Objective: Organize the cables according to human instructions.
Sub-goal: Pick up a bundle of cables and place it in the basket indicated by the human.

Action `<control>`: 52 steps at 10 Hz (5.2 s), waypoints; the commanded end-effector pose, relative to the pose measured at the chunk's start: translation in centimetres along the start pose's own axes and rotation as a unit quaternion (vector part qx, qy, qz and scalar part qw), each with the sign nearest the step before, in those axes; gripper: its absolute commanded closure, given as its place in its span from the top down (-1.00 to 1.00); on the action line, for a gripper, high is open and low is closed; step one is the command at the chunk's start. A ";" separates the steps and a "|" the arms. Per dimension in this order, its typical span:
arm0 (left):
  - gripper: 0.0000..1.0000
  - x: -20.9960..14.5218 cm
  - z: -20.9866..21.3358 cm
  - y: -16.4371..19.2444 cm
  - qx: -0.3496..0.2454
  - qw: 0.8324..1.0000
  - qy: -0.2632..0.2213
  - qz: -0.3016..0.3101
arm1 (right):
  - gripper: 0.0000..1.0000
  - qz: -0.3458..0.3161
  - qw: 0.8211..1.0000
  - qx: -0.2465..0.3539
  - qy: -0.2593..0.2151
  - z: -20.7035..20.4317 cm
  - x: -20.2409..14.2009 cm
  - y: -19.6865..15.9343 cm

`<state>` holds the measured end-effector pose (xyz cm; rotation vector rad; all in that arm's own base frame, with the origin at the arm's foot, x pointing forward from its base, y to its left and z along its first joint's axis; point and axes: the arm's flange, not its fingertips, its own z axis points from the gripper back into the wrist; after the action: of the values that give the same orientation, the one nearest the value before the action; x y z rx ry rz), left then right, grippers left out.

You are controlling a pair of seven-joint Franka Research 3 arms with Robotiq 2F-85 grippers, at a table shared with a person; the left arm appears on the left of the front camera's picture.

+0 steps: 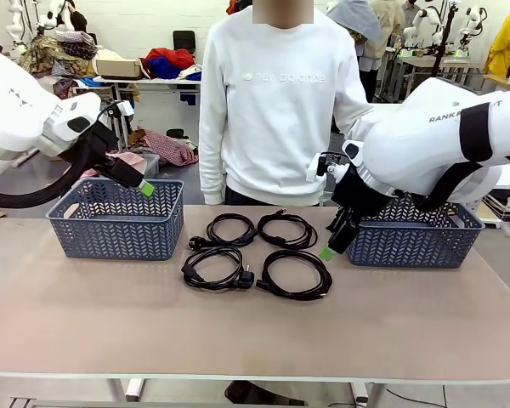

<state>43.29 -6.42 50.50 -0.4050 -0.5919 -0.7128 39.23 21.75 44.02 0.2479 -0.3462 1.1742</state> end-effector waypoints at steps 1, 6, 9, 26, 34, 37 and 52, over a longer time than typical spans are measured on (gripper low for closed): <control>1.00 -0.2 0.1 0.1 -0.009 1.000 -0.009 -0.007 | 1.00 0.018 0.999 0.004 0.040 -1.8 1.3 0.6; 1.00 -0.2 0.1 0.1 -0.009 1.000 -0.009 -0.007 | 1.00 0.052 0.994 0.021 0.092 -7.5 3.3 1.8; 1.00 -0.2 0.1 0.1 -0.009 1.000 -0.009 -0.007 | 1.00 0.059 0.993 0.031 0.100 -10.2 3.7 2.2; 1.00 -0.2 0.1 0.1 -0.009 1.000 -0.009 -0.007 | 1.00 0.087 0.984 0.038 0.153 -17.3 3.6 1.3; 1.00 -0.2 0.1 0.1 -0.009 1.000 -0.009 -0.007 | 1.00 0.092 0.980 0.038 0.174 -18.0 3.9 2.6; 1.00 -0.2 0.1 0.1 -0.009 1.000 -0.009 -0.007 | 0.61 0.067 0.982 0.032 0.174 -17.8 4.1 2.4; 1.00 -0.2 0.1 0.1 -0.009 1.000 -0.009 -0.007 | -1.00 -0.021 0.981 -0.004 0.191 -13.7 4.1 2.7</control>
<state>43.28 -6.38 50.50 -0.4041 -0.5911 -0.7124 40.74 31.18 31.86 0.0633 -0.0099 1.1473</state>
